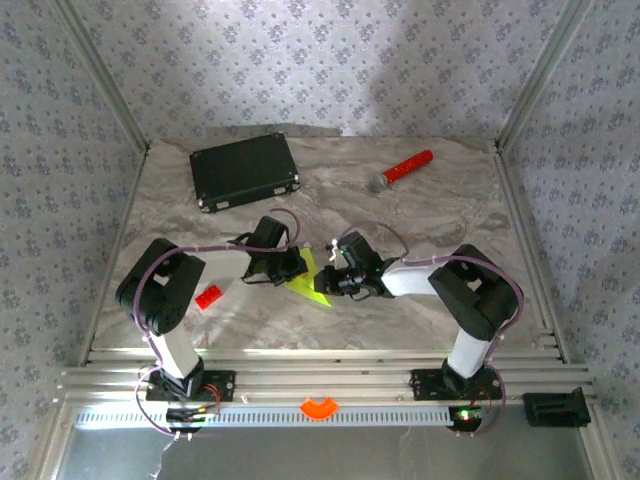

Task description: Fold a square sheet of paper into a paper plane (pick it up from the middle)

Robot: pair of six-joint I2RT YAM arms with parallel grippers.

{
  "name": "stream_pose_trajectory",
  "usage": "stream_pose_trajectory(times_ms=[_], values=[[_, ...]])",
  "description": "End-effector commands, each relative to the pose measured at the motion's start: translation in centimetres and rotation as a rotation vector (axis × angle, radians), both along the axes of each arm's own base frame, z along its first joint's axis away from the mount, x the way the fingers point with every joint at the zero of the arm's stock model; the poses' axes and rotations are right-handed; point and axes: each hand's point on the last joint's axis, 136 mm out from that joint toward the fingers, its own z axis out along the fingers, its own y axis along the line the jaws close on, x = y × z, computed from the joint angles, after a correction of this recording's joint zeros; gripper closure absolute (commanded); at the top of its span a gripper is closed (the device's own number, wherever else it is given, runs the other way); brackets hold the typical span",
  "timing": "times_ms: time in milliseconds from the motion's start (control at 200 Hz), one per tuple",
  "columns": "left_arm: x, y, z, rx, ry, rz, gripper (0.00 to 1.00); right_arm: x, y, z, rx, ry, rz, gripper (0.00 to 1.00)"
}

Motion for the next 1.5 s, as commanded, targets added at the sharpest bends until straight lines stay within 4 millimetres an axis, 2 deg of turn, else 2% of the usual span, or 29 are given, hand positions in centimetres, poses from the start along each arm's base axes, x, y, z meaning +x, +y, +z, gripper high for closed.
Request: stream_pose_trajectory(times_ms=[0,260,470,635,815,1049,1209,1494], values=[[0.4,-0.4,1.6,-0.012,-0.036,-0.012,0.92,-1.1,-0.4,-1.3,0.003,0.042,-0.003,0.94],[0.8,-0.6,4.4,-0.054,-0.099,0.002,0.89,-1.5,-1.1,-2.1,0.026,0.039,-0.046,0.98],[0.4,0.5,4.8,-0.042,-0.115,0.043,0.88,-1.5,-1.1,-2.0,0.053,0.051,-0.057,0.98],[0.1,1.2,4.9,-0.030,-0.118,0.071,0.88,-0.9,-0.6,-1.0,0.105,0.076,-0.063,0.98],[-0.7,2.0,4.2,-0.027,-0.110,0.105,0.90,-0.3,0.2,0.0,0.133,0.095,-0.055,0.98],[-1.4,2.2,2.6,-0.012,-0.077,0.101,0.91,0.2,0.9,0.2,0.174,0.133,-0.070,0.98],[-1.5,2.4,1.9,0.005,-0.070,0.099,0.91,0.6,0.6,-0.1,0.175,0.122,-0.095,0.99],[-2.9,3.0,-1.2,0.063,0.001,0.077,0.94,0.6,0.1,-0.2,0.194,0.088,-0.116,0.99]])
